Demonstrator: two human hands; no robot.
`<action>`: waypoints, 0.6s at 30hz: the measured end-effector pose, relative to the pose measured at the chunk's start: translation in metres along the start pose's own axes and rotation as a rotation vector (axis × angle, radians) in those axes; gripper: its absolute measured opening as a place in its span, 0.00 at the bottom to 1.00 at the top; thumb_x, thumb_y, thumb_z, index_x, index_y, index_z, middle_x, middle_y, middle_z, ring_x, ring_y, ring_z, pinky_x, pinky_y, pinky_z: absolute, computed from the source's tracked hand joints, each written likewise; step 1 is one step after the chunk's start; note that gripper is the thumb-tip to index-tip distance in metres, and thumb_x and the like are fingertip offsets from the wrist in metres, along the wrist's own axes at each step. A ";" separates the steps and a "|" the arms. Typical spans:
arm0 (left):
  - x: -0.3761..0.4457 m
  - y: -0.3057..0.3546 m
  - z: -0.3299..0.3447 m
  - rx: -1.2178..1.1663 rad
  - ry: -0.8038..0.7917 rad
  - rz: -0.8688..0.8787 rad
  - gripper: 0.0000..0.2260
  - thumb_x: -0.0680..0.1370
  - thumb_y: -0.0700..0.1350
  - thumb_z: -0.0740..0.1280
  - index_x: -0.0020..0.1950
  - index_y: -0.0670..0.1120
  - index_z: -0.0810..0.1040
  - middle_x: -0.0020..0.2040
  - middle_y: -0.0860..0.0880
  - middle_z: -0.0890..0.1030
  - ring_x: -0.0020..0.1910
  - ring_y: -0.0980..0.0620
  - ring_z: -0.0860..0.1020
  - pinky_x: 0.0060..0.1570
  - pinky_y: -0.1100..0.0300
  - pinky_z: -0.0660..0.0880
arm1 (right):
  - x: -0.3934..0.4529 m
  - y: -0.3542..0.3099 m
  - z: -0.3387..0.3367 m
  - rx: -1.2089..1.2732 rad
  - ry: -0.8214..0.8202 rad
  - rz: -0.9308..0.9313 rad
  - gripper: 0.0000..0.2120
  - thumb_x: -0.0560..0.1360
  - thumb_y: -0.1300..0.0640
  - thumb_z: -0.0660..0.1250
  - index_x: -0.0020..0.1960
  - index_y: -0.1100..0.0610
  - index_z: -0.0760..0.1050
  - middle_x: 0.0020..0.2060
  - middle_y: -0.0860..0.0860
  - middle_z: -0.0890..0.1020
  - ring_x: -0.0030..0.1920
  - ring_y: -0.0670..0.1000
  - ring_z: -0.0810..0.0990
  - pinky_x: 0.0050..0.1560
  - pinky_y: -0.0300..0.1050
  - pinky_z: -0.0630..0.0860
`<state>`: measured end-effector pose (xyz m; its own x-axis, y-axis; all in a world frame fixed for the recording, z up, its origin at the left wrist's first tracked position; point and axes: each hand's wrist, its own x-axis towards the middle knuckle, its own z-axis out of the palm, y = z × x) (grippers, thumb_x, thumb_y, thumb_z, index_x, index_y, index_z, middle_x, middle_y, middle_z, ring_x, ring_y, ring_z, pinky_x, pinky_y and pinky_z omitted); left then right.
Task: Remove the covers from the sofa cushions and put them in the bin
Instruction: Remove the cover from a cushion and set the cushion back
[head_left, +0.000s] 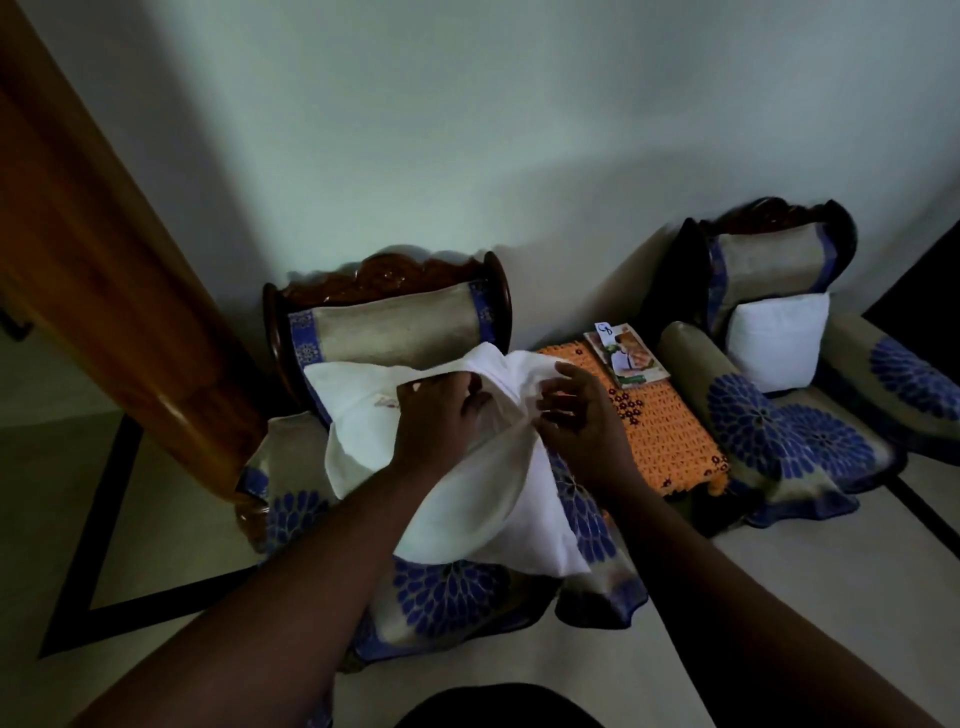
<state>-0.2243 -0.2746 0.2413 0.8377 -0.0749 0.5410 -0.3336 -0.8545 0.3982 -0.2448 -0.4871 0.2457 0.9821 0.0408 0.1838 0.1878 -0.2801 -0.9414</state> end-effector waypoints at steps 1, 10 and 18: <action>0.002 -0.002 -0.003 -0.008 -0.004 -0.002 0.14 0.79 0.54 0.62 0.47 0.44 0.79 0.42 0.46 0.84 0.43 0.41 0.82 0.48 0.44 0.74 | 0.001 0.002 0.002 -0.001 0.027 0.055 0.30 0.73 0.61 0.77 0.70 0.52 0.70 0.57 0.47 0.80 0.54 0.44 0.82 0.54 0.45 0.82; 0.011 0.000 -0.014 -0.147 -0.015 -0.018 0.09 0.77 0.50 0.68 0.49 0.44 0.79 0.46 0.47 0.83 0.48 0.42 0.81 0.51 0.45 0.74 | 0.022 -0.011 0.035 0.026 0.029 0.071 0.43 0.67 0.41 0.80 0.74 0.48 0.61 0.69 0.44 0.72 0.69 0.43 0.72 0.68 0.46 0.72; 0.007 -0.006 -0.033 -0.366 0.153 -0.189 0.10 0.76 0.49 0.74 0.49 0.43 0.83 0.44 0.48 0.85 0.44 0.54 0.81 0.44 0.60 0.76 | 0.043 -0.022 0.040 -0.249 0.082 -0.061 0.07 0.76 0.56 0.72 0.54 0.53 0.81 0.43 0.43 0.82 0.44 0.41 0.79 0.44 0.33 0.73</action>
<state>-0.2311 -0.2532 0.2669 0.8344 0.1660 0.5256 -0.3345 -0.6055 0.7222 -0.2060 -0.4406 0.2629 0.9627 -0.0097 0.2702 0.2281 -0.5075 -0.8309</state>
